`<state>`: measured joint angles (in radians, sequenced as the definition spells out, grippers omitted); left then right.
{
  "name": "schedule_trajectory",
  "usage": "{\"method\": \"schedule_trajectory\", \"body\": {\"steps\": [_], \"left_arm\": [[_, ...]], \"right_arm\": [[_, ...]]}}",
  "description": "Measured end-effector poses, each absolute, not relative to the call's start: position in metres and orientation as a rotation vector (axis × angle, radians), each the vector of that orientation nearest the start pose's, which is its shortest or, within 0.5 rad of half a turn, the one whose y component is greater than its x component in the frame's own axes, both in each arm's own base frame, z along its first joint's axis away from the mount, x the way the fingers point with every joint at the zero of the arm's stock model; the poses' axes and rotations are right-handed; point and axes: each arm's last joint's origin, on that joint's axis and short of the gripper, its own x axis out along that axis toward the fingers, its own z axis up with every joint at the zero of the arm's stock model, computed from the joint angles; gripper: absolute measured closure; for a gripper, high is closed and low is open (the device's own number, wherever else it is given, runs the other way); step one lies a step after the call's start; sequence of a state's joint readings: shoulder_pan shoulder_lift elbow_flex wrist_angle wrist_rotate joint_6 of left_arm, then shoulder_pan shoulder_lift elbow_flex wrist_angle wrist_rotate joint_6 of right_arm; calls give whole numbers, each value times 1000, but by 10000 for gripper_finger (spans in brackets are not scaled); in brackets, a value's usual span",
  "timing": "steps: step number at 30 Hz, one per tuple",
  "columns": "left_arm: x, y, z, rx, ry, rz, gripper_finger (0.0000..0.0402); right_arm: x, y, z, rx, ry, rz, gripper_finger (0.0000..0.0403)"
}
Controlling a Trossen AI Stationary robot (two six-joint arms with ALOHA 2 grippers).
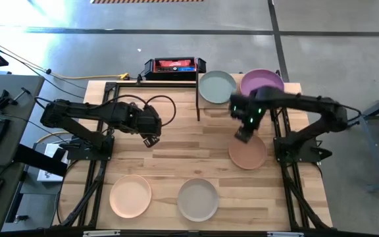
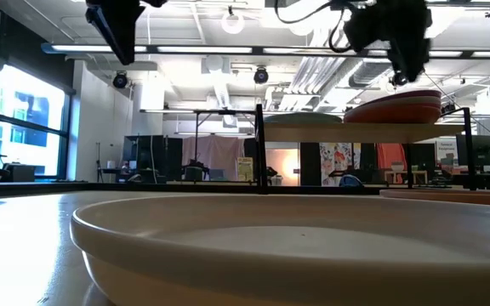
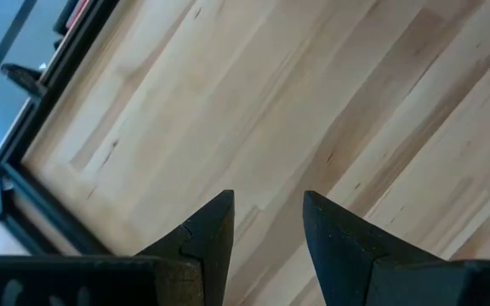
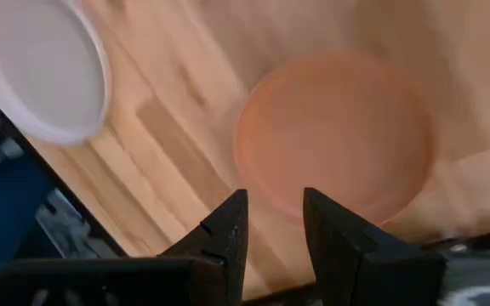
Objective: Place and stack plates onto a shelf
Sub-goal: Stack the light orange plate on top of the blue plate on the shelf
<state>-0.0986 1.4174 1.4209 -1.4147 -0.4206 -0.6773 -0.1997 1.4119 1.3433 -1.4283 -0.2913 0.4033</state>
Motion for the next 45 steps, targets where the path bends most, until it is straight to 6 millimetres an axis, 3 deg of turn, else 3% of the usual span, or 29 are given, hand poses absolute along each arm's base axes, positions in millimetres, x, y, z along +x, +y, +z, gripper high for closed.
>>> {"method": "schedule_trajectory", "body": {"steps": [8,14,20,36,45], "left_arm": [[236,-11,332,-187,1231,712,271],[236,-11,332,-180,1227,717,271],[236,-11,332,-166,1230,709,271],[237,-11,332,-170,1220,707,271],[237,-11,332,-171,1219,706,271]], "right_arm": [[239,23,262,711,1521,-223,309],[237,47,232,731,1492,-297,309],[228,57,214,701,1485,-395,309],[216,71,166,619,1371,-381,309],[215,77,162,603,1356,-355,309]]}}
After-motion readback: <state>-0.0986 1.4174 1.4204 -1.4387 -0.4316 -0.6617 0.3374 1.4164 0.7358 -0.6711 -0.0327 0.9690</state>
